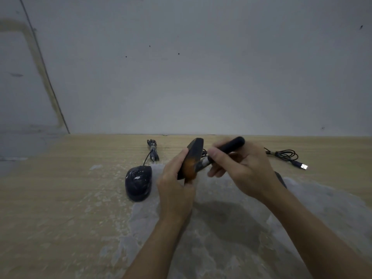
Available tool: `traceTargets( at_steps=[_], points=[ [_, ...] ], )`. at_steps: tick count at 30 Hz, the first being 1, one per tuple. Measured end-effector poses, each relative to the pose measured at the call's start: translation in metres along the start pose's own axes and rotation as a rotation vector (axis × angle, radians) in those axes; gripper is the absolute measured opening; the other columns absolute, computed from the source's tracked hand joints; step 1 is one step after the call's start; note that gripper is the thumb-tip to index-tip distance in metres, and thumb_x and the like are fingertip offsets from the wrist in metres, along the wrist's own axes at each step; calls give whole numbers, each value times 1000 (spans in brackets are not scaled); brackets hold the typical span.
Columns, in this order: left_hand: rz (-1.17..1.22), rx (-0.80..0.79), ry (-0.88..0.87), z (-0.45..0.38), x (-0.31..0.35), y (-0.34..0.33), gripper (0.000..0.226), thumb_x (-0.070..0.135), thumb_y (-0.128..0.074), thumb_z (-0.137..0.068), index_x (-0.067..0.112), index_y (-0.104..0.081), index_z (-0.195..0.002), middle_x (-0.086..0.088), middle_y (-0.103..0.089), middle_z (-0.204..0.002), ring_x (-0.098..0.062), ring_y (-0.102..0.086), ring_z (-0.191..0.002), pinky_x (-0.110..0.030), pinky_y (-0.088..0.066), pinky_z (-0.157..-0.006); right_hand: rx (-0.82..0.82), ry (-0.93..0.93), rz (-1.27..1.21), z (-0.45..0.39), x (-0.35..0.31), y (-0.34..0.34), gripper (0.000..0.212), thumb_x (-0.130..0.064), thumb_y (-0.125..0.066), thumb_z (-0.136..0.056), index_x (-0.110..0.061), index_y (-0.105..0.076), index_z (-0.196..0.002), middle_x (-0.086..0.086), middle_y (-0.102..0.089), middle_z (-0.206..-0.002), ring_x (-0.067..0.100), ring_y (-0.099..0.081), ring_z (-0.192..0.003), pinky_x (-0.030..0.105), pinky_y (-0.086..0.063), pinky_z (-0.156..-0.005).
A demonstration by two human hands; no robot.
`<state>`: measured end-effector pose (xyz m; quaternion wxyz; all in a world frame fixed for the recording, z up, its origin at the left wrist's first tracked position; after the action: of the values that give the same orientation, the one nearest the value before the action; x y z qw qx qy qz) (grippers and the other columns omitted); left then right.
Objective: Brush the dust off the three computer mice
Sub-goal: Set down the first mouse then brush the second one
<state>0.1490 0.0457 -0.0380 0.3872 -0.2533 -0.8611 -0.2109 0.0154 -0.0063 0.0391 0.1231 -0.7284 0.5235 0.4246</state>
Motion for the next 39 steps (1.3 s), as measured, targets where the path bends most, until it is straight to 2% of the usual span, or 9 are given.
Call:
traceTargets(
  at_steps=[4,8,12,17,20,28,31,35,39],
  points=[
    [15,-9,19,0,-1,0,62,-3,-66,-75,27,-50,-127,5,-59,-123,-8,-55,-116,-17,-44,-97,173,38,-38,0,-2,14,7,-23,-58,-82,-19,-63,-81,-2,-68,-70,17,-69,-57,25,-57,-55],
    [-3,-3,-1,1,-4,-1,61,-1,-71,-73,20,-53,-128,0,-62,-122,-11,-57,-113,-24,-49,-95,-23,-48,-107,0,1,-2,15,-27,-58,-77,-14,-64,-78,2,-69,-64,23,-69,-55,26,-56,-51],
    [-31,1,22,-1,-6,-2,54,3,-69,-76,24,-55,-124,2,-64,-118,-3,-54,-108,-9,-40,-95,102,-68,-260,-2,1,9,13,-21,-57,-80,-9,-63,-79,12,-69,-67,28,-68,-55,30,-57,-53],
    [3,-16,33,1,-7,-1,58,3,-69,-76,21,-53,-128,5,-61,-123,-5,-54,-115,-20,-44,-99,142,-81,-71,-1,7,14,9,-12,-58,-86,-15,-63,-79,7,-68,-72,23,-70,-60,27,-58,-57],
    [-18,11,24,0,-7,0,60,1,-71,-74,21,-53,-127,8,-59,-118,-9,-57,-111,-26,-48,-96,-41,-116,-99,-1,8,0,9,-10,-57,-85,-10,-64,-79,9,-67,-70,28,-69,-59,30,-58,-55],
    [5,-23,-5,1,-5,-1,59,4,-70,-76,29,-50,-125,11,-56,-122,4,-51,-113,-16,-43,-98,-27,-159,-86,-3,16,11,9,-13,-57,-84,-7,-64,-84,13,-68,-75,28,-70,-63,32,-59,-59],
    [-5,-71,-24,1,-2,-4,58,2,-69,-75,21,-52,-128,8,-57,-122,-4,-52,-115,-6,-39,-95,163,-94,-34,-4,15,30,9,-13,-57,-85,-8,-64,-87,10,-69,-79,23,-71,-65,27,-59,-61],
    [-6,-83,-84,2,4,-4,56,14,-66,-72,27,-51,-124,17,-56,-119,14,-49,-112,-11,-42,-96,-44,-214,-159,-2,21,18,18,-21,-58,-78,-4,-64,-82,16,-69,-73,33,-69,-62,32,-59,-57],
    [-37,-97,-116,0,6,-5,62,-2,-63,-69,24,-51,-124,9,-57,-120,13,-46,-112,-4,-34,-96,208,-128,-42,-5,21,43,11,-16,-56,-86,-7,-64,-87,11,-69,-75,24,-71,-60,28,-59,-58]
  ],
)
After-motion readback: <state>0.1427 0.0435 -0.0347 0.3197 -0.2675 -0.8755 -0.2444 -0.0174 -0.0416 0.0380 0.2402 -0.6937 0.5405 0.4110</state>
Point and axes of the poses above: each hand's wrist, its own z-axis away from the middle knuckle, its own y-axis out of the back of the hand, x = y × z, the point moved 7 cm from there along -z, towards the middle knuckle
